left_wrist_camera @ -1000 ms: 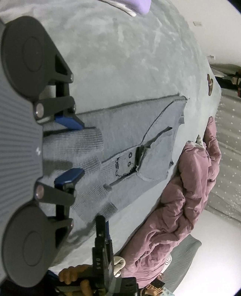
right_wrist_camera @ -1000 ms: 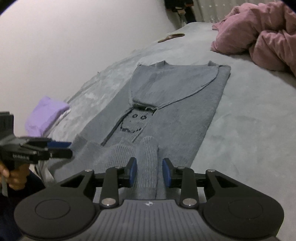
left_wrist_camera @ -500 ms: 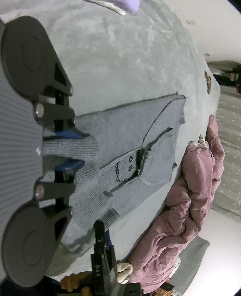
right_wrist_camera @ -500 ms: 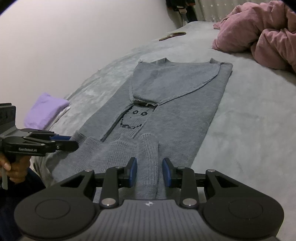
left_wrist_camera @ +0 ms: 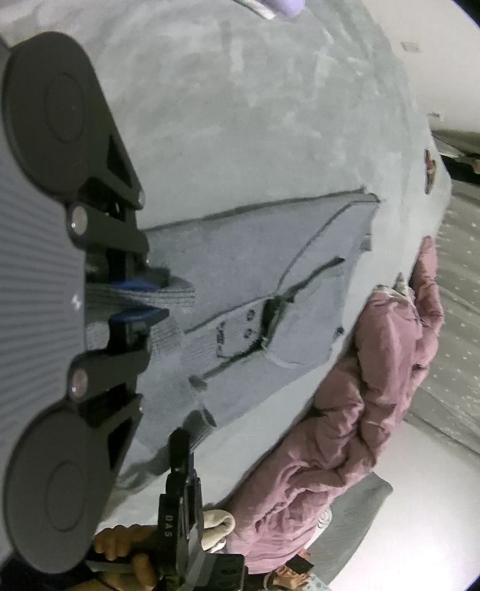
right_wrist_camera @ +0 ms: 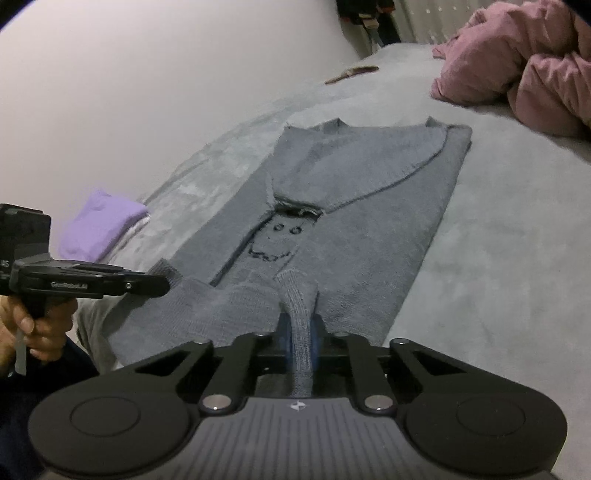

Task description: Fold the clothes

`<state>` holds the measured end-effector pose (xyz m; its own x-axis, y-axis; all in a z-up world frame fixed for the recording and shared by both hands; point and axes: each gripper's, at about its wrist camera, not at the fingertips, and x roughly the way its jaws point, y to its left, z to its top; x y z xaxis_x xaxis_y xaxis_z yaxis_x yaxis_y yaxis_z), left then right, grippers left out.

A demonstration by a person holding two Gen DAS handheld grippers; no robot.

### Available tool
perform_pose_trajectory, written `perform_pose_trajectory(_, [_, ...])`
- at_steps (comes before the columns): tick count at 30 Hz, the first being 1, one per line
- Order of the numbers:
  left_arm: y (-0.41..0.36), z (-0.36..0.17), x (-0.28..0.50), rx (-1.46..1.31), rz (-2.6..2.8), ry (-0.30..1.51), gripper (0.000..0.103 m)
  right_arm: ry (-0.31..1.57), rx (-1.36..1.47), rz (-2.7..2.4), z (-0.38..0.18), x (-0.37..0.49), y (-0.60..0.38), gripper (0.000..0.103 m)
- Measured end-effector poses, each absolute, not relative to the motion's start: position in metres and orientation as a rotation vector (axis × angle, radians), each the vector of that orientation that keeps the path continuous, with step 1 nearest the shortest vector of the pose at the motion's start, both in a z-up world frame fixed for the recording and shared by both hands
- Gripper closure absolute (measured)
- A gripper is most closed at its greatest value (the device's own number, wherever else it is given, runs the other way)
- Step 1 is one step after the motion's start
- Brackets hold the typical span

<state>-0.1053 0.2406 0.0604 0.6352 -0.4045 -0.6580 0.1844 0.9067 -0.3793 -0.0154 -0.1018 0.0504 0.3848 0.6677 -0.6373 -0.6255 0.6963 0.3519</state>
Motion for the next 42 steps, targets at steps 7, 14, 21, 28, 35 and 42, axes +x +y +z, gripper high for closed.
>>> perform_pose_trajectory(7, [0.240, 0.077, -0.108, -0.292, -0.345, 0.721, 0.093, 0.790, 0.088, 0.824, 0.060, -0.015, -0.107, 0.093])
perform_pose_trajectory(14, [0.243, 0.091, -0.077, -0.303, -0.327, 0.676, 0.093, 0.766, 0.150, 0.788, 0.068, 0.005, -0.115, 0.093])
perform_pose_trajectory(21, [0.243, 0.093, -0.040, -0.280, -0.293, 0.664, 0.093, 0.735, 0.148, 0.761, 0.072, 0.027, -0.111, 0.093])
perform_pose_trajectory(28, [0.243, 0.093, -0.011, -0.286, -0.295, 0.667, 0.093, 0.700, 0.156, 0.727, 0.075, 0.046, -0.110, 0.093])
perform_pose_trajectory(35, [0.250, 0.093, 0.014, -0.371, -0.310, 0.666, 0.093, 0.663, 0.178, 0.716, 0.078, 0.063, -0.109, 0.094])
perform_pose_trajectory(42, [0.253, 0.096, 0.035, -0.377, -0.301, 0.653, 0.093, 0.637, 0.180, 0.708, 0.082, 0.081, -0.107, 0.094])
